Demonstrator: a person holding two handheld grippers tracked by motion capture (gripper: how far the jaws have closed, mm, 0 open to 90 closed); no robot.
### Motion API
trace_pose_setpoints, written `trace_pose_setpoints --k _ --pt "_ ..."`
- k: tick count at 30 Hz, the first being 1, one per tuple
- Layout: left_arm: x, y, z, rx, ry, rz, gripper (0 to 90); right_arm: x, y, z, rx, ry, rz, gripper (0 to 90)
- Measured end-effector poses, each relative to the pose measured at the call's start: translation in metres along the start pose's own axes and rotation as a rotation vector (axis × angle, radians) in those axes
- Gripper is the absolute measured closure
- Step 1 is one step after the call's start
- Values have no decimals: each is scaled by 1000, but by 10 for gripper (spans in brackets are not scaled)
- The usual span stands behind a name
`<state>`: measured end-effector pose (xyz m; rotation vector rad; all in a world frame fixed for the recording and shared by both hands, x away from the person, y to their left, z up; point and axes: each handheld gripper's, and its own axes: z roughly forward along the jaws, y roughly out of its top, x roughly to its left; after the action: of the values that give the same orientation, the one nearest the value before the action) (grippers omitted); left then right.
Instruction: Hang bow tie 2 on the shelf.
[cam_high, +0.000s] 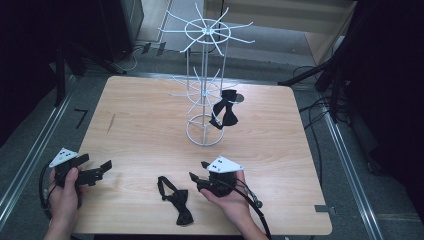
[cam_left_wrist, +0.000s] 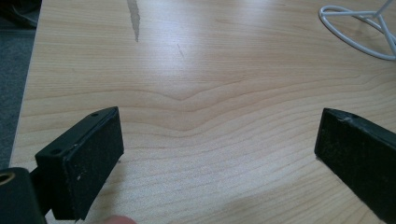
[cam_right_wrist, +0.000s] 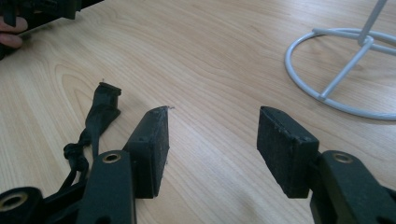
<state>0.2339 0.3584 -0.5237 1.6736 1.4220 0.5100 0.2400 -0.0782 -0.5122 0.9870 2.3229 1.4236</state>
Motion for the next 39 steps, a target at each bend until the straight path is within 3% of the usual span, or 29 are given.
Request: trace_pose_setpoints --k 39 --pt "0 0 0 0 -4 -2 16 34 -6 15 56 114 -53 465"
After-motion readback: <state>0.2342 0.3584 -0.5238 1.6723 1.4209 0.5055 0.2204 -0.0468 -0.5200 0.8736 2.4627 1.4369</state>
